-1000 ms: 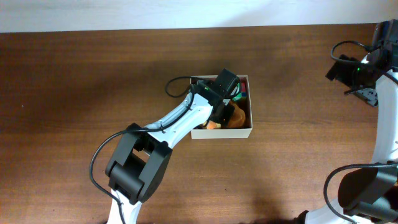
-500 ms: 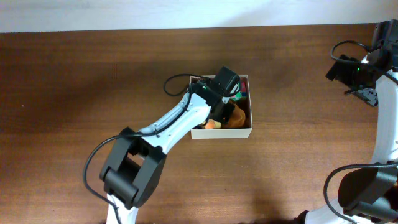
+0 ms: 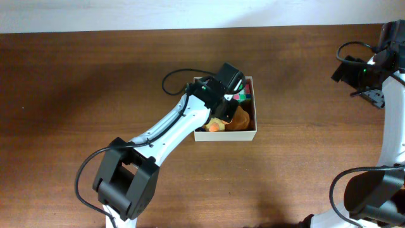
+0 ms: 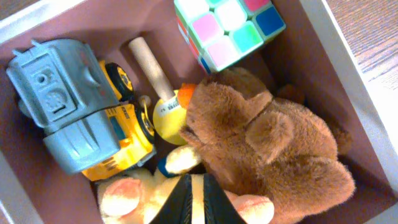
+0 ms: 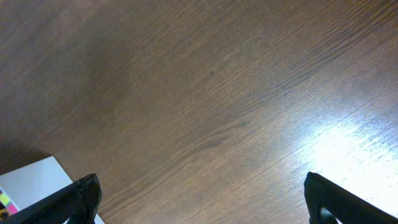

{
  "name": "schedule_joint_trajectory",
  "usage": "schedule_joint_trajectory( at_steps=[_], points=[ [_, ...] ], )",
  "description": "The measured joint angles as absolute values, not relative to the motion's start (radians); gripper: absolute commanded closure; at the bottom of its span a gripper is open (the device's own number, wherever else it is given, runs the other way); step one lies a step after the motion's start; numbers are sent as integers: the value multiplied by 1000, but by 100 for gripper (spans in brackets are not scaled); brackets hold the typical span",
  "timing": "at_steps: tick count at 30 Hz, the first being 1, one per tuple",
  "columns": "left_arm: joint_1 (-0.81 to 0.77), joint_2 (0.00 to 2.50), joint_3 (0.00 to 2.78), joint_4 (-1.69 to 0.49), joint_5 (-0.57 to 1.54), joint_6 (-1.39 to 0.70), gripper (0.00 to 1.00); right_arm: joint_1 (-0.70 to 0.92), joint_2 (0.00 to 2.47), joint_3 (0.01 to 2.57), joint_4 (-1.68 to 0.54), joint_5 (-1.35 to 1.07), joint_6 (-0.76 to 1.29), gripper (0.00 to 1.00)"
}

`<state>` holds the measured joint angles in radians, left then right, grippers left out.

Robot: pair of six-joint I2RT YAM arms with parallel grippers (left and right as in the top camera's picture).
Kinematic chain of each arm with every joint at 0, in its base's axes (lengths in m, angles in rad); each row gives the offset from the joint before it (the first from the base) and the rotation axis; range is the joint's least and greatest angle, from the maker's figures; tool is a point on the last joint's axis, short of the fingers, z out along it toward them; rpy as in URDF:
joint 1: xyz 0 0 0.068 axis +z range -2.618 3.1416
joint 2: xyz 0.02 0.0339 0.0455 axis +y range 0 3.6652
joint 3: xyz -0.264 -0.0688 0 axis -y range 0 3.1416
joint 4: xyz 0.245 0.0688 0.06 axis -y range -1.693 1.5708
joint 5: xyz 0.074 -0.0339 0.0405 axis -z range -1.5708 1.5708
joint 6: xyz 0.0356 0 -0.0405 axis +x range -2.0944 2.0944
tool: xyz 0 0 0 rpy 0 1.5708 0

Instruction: Pack container

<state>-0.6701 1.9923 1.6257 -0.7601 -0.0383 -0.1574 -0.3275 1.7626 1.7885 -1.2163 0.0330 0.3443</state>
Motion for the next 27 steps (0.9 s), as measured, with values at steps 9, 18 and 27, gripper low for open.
schedule_joint_trajectory(
  at_steps=[9, 18, 27],
  points=[
    [-648, 1903, 1880, -883, -88, -159, 0, -327, 1763, 1789, -1216, 33, 345, 1],
    [-646, 1605, 1954, -989, -187, -121, 1, -327, 1763, 1789, -1216, 33, 344, 1],
    [-480, 1497, 1950, -1368, -399, -78, 0, -327, 1763, 1789, -1216, 33, 345, 1]
  ],
)
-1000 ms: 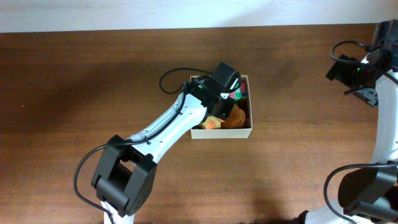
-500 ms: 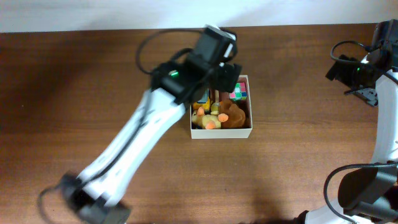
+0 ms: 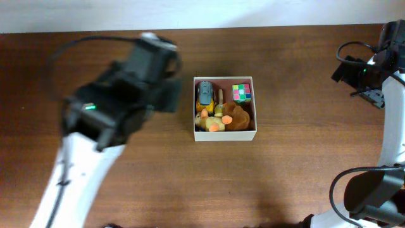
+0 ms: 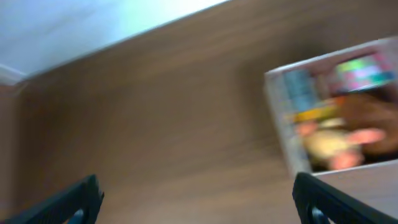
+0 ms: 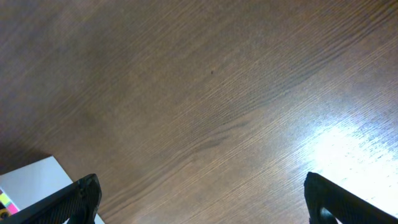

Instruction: Pack container

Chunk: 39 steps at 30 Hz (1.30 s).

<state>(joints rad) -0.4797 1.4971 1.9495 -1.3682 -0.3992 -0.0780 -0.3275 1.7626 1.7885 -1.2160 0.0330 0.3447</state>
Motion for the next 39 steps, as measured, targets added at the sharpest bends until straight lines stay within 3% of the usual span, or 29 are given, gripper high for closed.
schedule_joint_trajectory(
  at_steps=[6, 10, 14, 20, 26, 34, 39],
  points=[
    [-236, 1345, 1946, -1583, -389, -78, 0, -327, 1763, 1788, -1216, 33, 344, 1],
    [-157, 1221, 1888, -1535, -362, -79, 1, -327, 1763, 1788, -1216, 33, 345, 1],
    [-97, 1063, 1681, -1293, -317, -77, 0, -327, 1763, 1788, -1216, 33, 345, 1],
    [26, 733, 1157, -728, -147, -48, 0, -327, 1763, 1786, -1216, 33, 344, 1],
    [92, 468, 715, -300, 22, -44, 0, -327, 1763, 1785, -1216, 33, 345, 1],
    [93, 240, 226, 76, 153, -44, 0, -327, 1763, 1785, -1216, 33, 344, 1],
    [93, 113, 62, 169, 190, -44, 0, -327, 1763, 1785, -1216, 33, 344, 1]
  ],
)
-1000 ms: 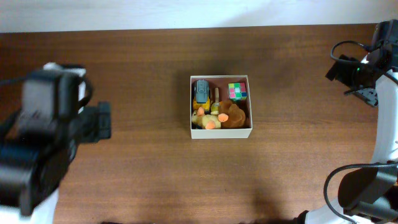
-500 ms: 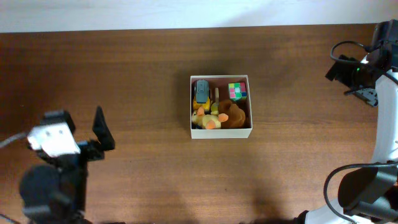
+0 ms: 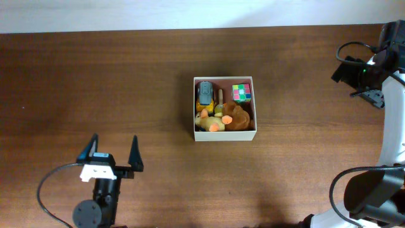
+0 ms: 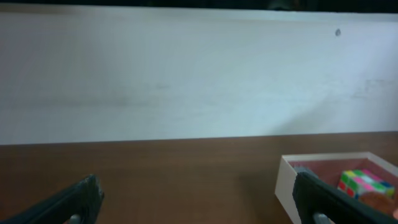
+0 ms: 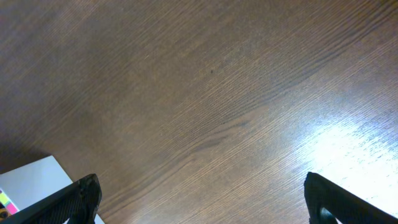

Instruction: Pack container

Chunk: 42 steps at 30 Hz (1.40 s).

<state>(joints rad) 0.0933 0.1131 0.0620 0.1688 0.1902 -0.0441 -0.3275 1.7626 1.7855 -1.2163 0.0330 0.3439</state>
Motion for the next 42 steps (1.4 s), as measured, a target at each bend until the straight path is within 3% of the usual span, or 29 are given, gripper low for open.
schedule_joint_trajectory(
  at_steps=[10, 42],
  points=[
    [93, 22, 14, -59, 206, -44, 0, -327, 1763, 1785, -1216, 33, 345, 1],
    [93, 17, 14, -60, 207, -44, 0, -322, 1762, 1785, -1216, 33, 345, 1]
  ],
)
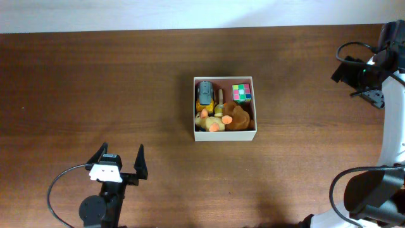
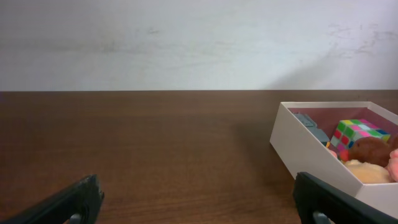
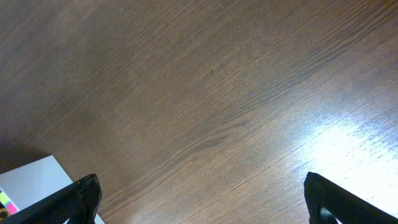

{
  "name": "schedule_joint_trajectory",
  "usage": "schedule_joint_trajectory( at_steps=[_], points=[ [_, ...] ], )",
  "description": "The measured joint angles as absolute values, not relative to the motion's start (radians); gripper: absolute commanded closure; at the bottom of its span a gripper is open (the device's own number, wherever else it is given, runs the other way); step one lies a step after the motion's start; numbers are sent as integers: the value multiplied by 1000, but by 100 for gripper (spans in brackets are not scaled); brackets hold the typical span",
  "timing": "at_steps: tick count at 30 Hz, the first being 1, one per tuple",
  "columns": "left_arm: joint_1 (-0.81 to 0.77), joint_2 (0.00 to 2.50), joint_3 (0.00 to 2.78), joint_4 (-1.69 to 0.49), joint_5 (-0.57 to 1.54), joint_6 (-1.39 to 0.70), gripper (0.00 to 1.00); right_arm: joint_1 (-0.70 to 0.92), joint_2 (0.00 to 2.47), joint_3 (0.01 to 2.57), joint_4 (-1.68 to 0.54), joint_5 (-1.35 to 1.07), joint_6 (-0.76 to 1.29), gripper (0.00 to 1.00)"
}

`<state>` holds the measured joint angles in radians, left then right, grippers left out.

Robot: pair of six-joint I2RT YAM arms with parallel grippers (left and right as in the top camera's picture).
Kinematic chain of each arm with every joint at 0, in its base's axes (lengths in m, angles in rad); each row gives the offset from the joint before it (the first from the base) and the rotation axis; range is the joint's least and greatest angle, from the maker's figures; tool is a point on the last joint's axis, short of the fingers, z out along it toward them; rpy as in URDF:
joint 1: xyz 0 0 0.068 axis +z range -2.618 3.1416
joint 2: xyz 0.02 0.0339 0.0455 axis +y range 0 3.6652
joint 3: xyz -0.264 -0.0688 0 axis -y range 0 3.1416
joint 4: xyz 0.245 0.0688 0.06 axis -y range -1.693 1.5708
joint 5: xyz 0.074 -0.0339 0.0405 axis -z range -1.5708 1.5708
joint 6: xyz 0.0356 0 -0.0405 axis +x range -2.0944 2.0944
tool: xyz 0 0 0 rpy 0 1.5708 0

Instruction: Pack container

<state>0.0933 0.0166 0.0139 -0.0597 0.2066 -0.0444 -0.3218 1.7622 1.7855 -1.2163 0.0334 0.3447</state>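
Observation:
A white box (image 1: 225,135) stands mid-table. In it lie a grey and yellow toy truck (image 1: 204,93), a colour cube (image 1: 240,93), a brown plush (image 1: 238,117), a pale yellow plush (image 1: 209,120) and a wooden peg (image 1: 220,96). My left gripper (image 1: 122,151) is open and empty at the table's front left, well apart from the box. Its wrist view looks level across the table at the box (image 2: 311,155) and the cube (image 2: 360,132). My right gripper (image 3: 200,186) is open and empty over bare wood at the far right.
The wooden table (image 1: 95,82) carries only the box. A white wall (image 2: 186,43) runs behind the table's far edge. The right arm (image 1: 370,73) hangs over the far right corner. A white corner of the box (image 3: 34,180) shows at the lower left of the right wrist view.
My left gripper has shifted a little right and nearer the front edge, still open. Its camera now shows more table and more of the box. The right arm has not moved.
My left gripper was first down inside the box, shut among the plush toys. Then it was out of the box, open, left of it. After that it was at the front left of the table, where it stays. The toys lie in the box.

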Motion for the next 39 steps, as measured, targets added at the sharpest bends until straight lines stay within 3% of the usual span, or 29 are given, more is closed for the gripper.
schedule_joint_trajectory(
  at_steps=[8, 18, 29, 39],
  points=[
    [93, 17, 14, -60, 207, -44, 1, -145, 1631, 1777, -1216, 35, 345, 1],
    [93, 17, 14, -60, 207, -44, 1, 181, 1149, 1664, -1132, 76, 344, 1],
    [93, 16, 14, -60, 207, -44, 0, 182, 566, 847, -453, 93, 256, 1],
    [93, 15, 14, -60, 207, -44, 0, 130, 198, 344, -131, 91, 229, 1]
  ],
)
